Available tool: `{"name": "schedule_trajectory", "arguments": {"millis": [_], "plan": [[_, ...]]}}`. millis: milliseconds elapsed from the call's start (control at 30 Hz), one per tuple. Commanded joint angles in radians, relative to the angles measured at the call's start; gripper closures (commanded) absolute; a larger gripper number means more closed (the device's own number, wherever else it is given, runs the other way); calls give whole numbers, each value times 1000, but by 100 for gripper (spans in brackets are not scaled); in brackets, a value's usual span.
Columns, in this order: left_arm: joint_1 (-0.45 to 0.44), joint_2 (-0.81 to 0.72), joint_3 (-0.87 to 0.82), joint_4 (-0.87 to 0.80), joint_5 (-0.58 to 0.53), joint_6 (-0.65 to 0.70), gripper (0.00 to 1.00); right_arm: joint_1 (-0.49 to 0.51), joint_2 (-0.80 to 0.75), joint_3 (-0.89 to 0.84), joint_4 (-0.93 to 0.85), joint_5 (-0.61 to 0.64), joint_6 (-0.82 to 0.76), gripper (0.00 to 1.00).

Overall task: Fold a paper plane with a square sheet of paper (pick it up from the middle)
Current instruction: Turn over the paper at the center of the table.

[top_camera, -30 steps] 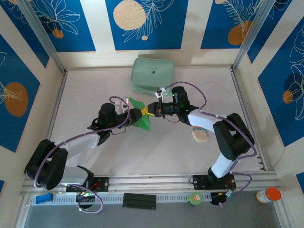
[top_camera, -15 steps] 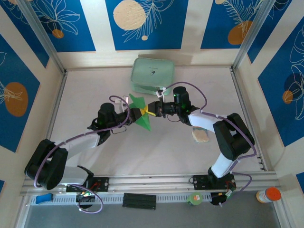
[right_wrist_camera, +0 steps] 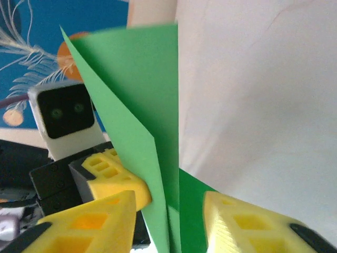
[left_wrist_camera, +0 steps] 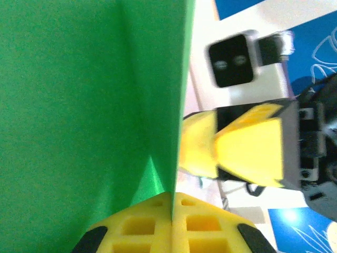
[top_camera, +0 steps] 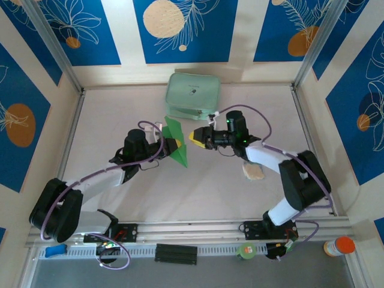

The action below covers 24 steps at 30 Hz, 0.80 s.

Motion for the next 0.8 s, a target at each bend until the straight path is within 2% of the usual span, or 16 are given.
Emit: {"name": "schedule_trajectory", "arguments": {"millis": [0, 167, 367, 633, 767], "plan": [[0, -43, 83, -259, -80, 157, 94, -22, -108, -7, -213, 185, -163, 55], [-4, -7, 228, -639, -252, 355, 94, -32, -215, -19, -372, 379, -269, 49], [-25, 115, 385, -916, -475, 492, 93, -37, -284, -30, -479, 523, -330, 49], [-129, 371, 635, -1224, -928, 553, 93, -38, -317, -49, -530, 608, -367, 46], [-171, 517, 737, -1329, -1081, 526, 93, -39, -326, -57, -539, 627, -365, 45]]}}
